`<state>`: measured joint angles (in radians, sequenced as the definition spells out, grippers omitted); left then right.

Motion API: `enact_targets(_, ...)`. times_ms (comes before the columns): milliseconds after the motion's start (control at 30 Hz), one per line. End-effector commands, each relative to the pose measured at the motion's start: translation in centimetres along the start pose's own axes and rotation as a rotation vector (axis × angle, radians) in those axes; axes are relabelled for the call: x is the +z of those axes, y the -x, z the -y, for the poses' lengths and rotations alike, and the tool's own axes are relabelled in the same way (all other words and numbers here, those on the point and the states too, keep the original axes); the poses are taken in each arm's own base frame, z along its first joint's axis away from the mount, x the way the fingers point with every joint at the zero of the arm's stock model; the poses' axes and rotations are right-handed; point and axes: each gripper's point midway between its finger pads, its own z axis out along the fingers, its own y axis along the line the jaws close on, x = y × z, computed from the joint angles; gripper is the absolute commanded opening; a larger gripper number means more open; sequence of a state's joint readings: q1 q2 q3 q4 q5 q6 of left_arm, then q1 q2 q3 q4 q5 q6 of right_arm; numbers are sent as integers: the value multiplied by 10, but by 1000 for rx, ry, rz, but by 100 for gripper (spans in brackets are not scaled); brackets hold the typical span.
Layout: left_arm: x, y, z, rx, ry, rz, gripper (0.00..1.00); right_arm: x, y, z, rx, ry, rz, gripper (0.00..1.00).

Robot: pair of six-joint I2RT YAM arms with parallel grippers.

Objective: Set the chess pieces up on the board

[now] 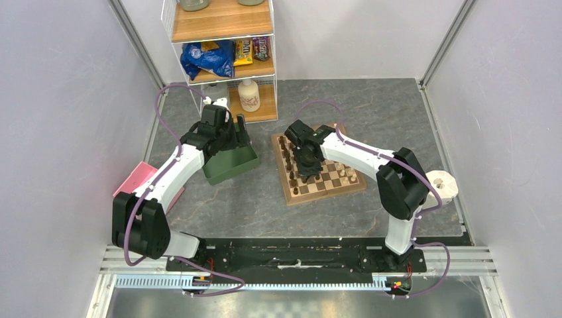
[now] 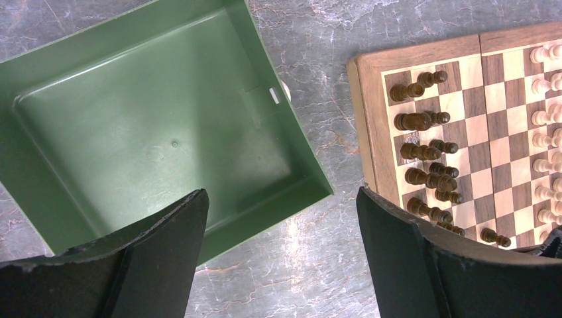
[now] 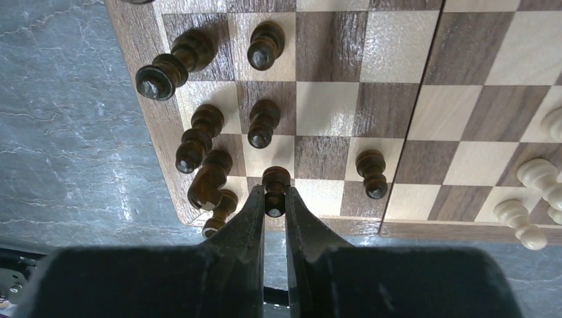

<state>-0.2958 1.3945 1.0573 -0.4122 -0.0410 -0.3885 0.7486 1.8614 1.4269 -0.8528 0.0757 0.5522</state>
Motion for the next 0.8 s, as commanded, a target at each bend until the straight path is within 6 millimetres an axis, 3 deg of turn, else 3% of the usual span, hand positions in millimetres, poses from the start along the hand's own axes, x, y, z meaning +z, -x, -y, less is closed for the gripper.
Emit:
enact_targets(0, -7, 15, 9, -30, -36, 46, 89, 9, 3, -7, 15, 23, 6, 12)
enact_targets(333, -5, 14, 8, -28, -30, 42, 89, 13, 3, -8, 10, 19, -1, 14)
enact_targets(467, -4, 13, 8, -29, -30, 38, 89, 14, 1, -9, 5, 25, -12, 23)
enact_targets(767, -4, 13, 8, -29, -31, 36, 89, -10, 15, -10, 13, 41, 60, 34)
